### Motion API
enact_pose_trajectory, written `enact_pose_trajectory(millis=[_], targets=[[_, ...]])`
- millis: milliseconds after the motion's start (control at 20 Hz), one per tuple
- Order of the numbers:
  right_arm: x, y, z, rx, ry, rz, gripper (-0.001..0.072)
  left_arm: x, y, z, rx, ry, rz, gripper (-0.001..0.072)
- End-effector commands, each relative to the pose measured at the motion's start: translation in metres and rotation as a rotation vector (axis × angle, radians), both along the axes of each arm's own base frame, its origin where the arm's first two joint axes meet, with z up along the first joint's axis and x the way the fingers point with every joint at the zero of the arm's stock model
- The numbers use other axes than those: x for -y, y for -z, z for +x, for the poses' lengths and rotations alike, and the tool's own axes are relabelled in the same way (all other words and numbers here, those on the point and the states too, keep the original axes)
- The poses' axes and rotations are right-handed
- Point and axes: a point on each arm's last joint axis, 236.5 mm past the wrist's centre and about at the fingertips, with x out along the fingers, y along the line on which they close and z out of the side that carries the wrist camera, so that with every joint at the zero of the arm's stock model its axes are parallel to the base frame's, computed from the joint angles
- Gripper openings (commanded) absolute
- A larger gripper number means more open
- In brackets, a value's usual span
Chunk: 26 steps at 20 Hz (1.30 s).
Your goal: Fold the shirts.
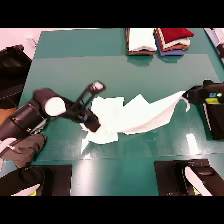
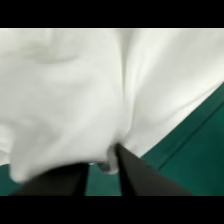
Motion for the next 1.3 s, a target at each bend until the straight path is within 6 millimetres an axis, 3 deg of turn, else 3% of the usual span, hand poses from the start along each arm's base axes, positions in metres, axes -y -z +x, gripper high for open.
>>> enact_pose_trajectory(millis=[0, 100, 200, 350, 450, 600, 700, 850, 1000, 1100, 1250], targets=[[-0.001, 0.029, -0.007, -0.066, 0.006, 0.012, 0.0015, 0.019, 0.021, -0.044, -0.170, 0.023, -0.078, 0.0551], [-0.001, 0.033, -0.005, -0.082, 0.006, 0.014, 0.0015, 0.028, 0.007, -0.039, -0.156, 0.018, -0.120, 0.0551], [-0.002, 0.039, -0.003, -0.106, 0.004, 0.024, 0.0015, 0.026, -0.020, -0.019, -0.107, 0.001, -0.146, 0.0551], [-0.009, 0.042, 0.000, -0.122, -0.004, 0.060, 0.0015, -0.008, -0.072, 0.050, 0.039, -0.162, -0.196, 0.0551], [-0.010, 0.042, 0.003, -0.118, -0.003, 0.066, 0.0015, -0.049, -0.085, 0.099, 0.116, -0.317, -0.212, 0.0551], [-0.010, 0.038, 0.005, -0.095, -0.003, 0.063, 0.0015, -0.118, -0.055, 0.141, 0.062, -0.512, -0.155, 0.0551], [-0.010, 0.038, 0.005, -0.094, -0.003, 0.062, 0.0015, -0.143, -0.016, 0.146, -0.046, -0.539, -0.094, 0.0551], [-0.010, 0.037, 0.006, -0.089, -0.001, 0.064, 0.0015, -0.143, 0.045, 0.130, -0.250, -0.483, -0.019, 0.0551], [-0.010, 0.037, 0.006, -0.088, -0.001, 0.065, 0.0015, -0.125, 0.083, 0.123, -0.407, -0.472, -0.053, 0.0552], [-0.010, 0.037, 0.006, -0.088, -0.001, 0.065, 0.0015, -0.117, 0.100, 0.120, -0.480, -0.480, -0.071, 0.0551], [-0.010, 0.037, 0.006, -0.087, 0.000, 0.065, 0.0015, -0.114, 0.110, 0.116, -0.519, -0.480, -0.073, 0.0551]])
